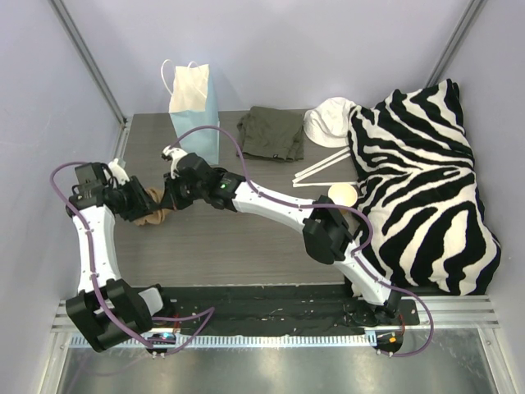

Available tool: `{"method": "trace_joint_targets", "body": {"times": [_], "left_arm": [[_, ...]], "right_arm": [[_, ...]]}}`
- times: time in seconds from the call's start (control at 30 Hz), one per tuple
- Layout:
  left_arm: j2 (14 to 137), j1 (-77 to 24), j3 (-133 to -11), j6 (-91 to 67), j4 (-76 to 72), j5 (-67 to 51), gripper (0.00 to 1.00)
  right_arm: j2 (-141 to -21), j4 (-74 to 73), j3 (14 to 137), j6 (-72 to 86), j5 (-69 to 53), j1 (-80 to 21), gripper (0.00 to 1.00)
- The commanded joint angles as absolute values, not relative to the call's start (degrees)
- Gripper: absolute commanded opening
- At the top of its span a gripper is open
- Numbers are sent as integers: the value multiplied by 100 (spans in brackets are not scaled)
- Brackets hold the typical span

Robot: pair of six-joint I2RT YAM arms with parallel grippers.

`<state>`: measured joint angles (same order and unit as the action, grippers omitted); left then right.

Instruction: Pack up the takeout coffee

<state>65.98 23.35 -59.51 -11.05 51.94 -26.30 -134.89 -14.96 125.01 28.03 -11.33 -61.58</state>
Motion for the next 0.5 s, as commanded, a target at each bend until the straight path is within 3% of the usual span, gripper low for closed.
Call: {"method": "trace_joint_targets", "body": {"times": [0.0,0.2,0.37,0.47], "left_arm": [[6574,2312,-5863,-940,4843,-2602,34],[6574,2320,-5836,-932,4764,-2461,23],[6443,2320,-5880,-958,4737,-2452,0],[6285,2312,-6011,-844,4860,-2443,0]], "right_arm": [[-13394,-1134,12524,2918,-1309,-6170,1],[-13412,-1116,12516,2944,-1318,-6161,1],[-13368,-1090,12402,2927,-1240,-6161,1],[-13394,-1099,12366,2909,-1143,-6152,1]]}}
